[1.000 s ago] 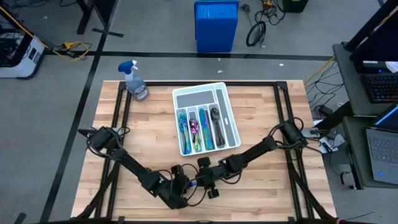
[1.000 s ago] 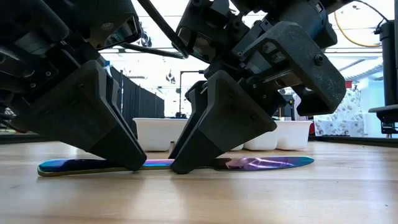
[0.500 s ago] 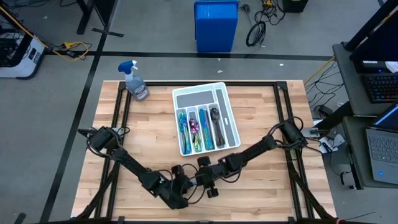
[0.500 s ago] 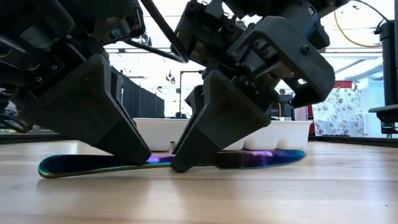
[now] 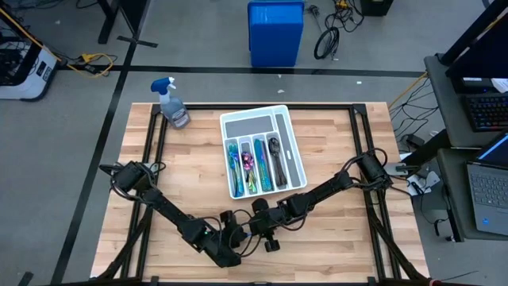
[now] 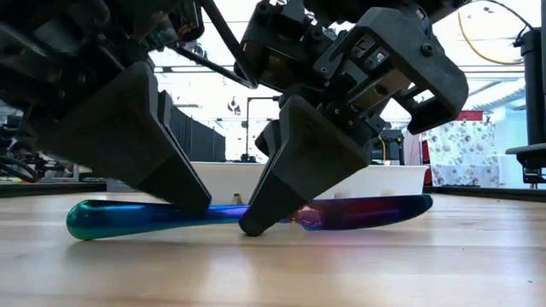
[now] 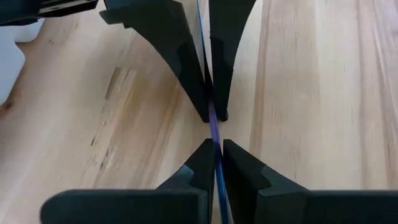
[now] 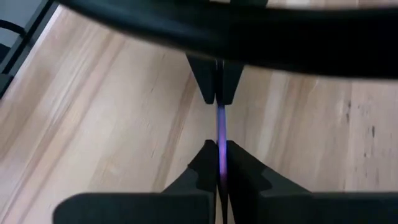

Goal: Sort silverware

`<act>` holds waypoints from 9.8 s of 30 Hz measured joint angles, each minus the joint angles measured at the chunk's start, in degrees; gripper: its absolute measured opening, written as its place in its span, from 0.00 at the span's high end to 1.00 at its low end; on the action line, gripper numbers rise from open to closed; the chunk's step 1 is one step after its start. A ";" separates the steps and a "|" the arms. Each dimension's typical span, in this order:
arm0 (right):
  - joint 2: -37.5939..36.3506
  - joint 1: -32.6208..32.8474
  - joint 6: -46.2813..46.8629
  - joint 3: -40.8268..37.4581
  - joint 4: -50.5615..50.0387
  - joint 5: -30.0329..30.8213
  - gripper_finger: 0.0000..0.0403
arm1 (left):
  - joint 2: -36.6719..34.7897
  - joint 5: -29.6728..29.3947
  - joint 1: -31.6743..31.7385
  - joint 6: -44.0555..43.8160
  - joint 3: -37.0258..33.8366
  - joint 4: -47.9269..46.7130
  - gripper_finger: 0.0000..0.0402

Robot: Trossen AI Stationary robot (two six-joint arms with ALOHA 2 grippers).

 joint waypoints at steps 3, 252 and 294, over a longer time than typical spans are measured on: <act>-0.19 0.06 0.74 0.02 -0.76 0.17 0.99 | -1.50 -0.01 0.00 -0.11 0.00 -0.68 0.96; -38.77 6.71 -29.99 -0.15 -25.80 16.74 0.62 | 5.13 -13.86 17.33 -56.23 36.68 -85.51 1.00; -61.69 21.89 19.24 -26.38 -29.47 43.05 1.00 | -57.22 -31.36 -15.85 -25.57 -29.82 -31.81 1.00</act>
